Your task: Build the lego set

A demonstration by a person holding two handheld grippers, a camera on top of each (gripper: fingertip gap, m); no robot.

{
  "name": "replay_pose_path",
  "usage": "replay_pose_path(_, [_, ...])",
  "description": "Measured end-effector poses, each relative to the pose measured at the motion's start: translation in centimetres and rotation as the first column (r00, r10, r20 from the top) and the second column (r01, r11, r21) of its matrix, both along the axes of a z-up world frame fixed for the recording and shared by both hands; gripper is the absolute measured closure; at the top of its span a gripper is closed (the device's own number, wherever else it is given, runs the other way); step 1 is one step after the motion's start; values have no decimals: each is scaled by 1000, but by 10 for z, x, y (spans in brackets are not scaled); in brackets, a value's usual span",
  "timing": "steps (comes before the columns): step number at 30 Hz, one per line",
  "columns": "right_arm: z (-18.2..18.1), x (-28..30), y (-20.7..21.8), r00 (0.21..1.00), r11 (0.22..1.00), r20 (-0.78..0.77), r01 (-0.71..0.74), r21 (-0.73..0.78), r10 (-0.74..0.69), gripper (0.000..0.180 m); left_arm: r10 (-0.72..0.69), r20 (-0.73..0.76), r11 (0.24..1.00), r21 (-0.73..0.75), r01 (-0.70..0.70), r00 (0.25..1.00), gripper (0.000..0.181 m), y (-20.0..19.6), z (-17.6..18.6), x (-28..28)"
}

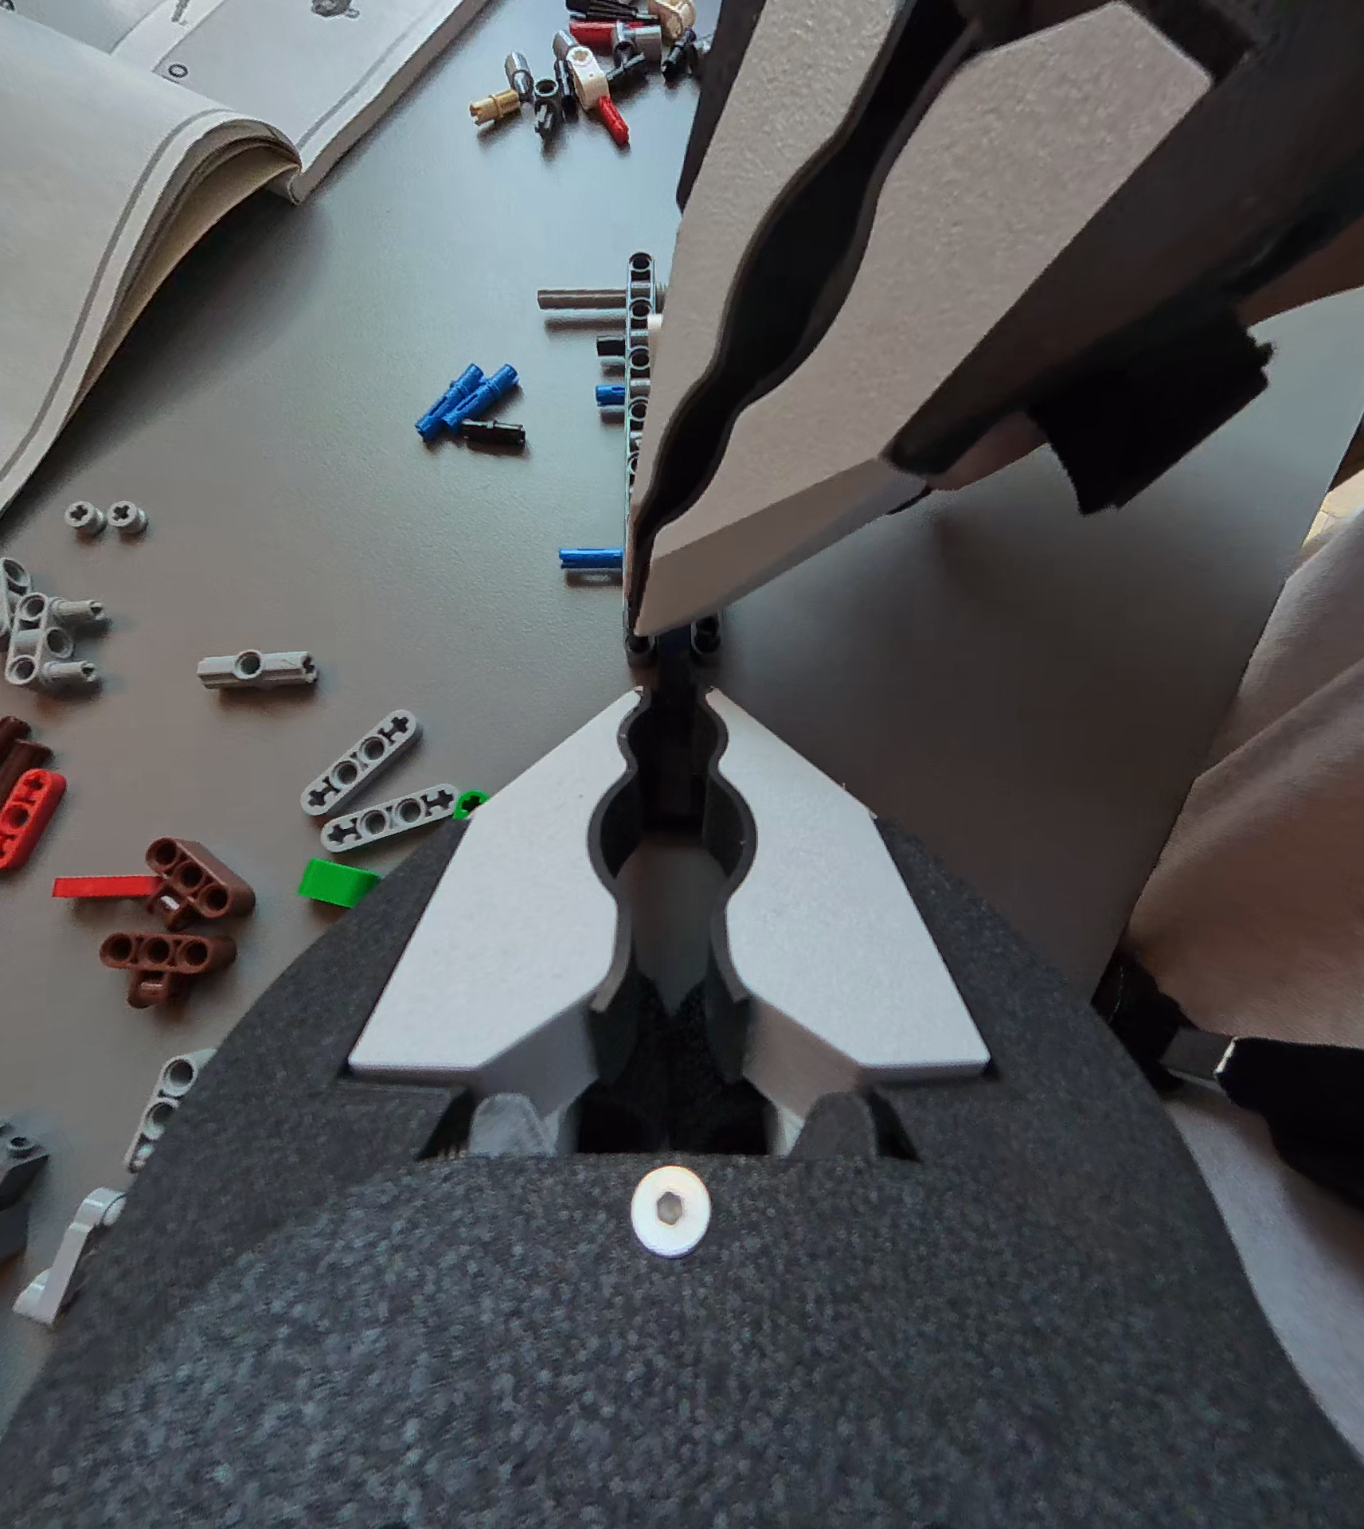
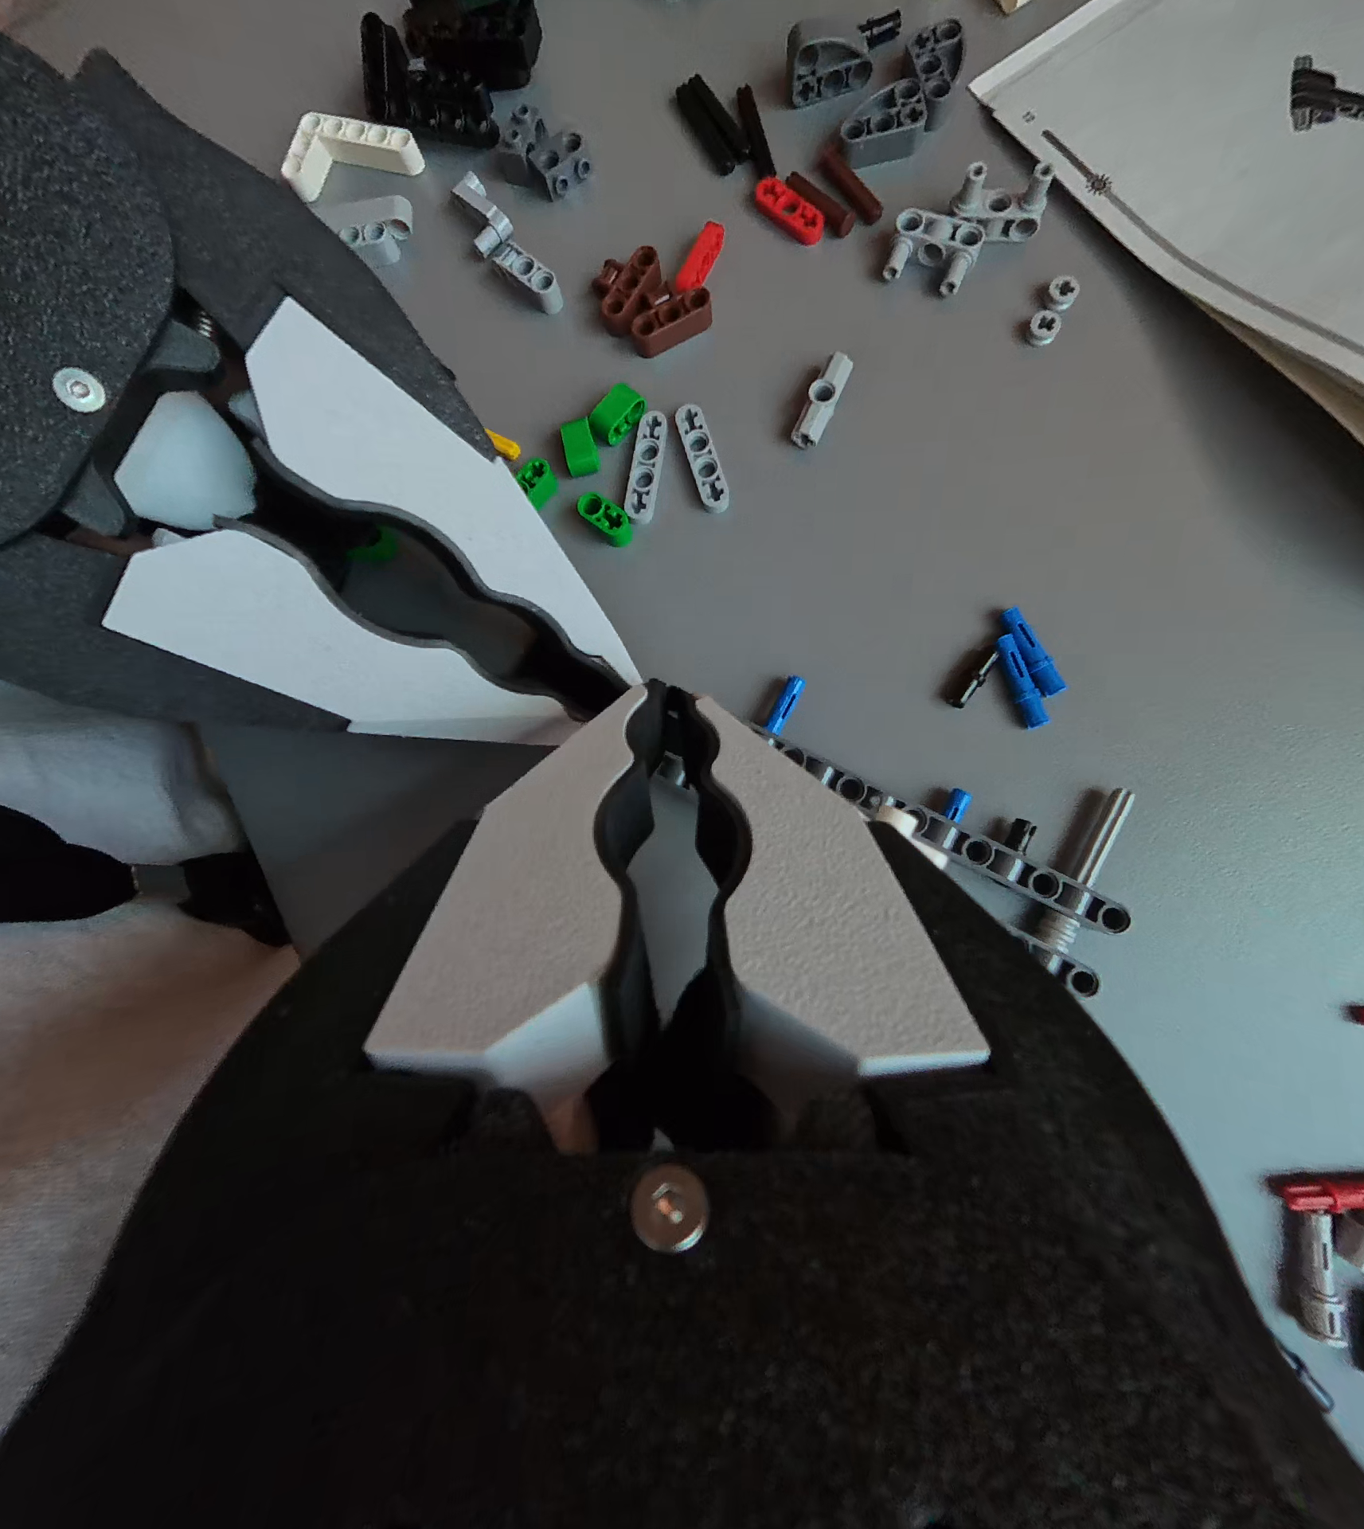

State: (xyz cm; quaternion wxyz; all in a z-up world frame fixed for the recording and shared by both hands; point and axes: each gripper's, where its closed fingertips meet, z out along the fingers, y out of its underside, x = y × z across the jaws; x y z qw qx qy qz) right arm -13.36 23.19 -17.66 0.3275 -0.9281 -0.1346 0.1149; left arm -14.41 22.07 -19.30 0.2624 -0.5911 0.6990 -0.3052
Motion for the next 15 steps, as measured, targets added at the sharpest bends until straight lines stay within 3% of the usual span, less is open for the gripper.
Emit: replay_pose_path(15, [0, -2, 3, 998, 999, 36, -42, -18, 43, 178, -2, -12, 1000, 11, 2, 1000, 172, 0, 0, 0])
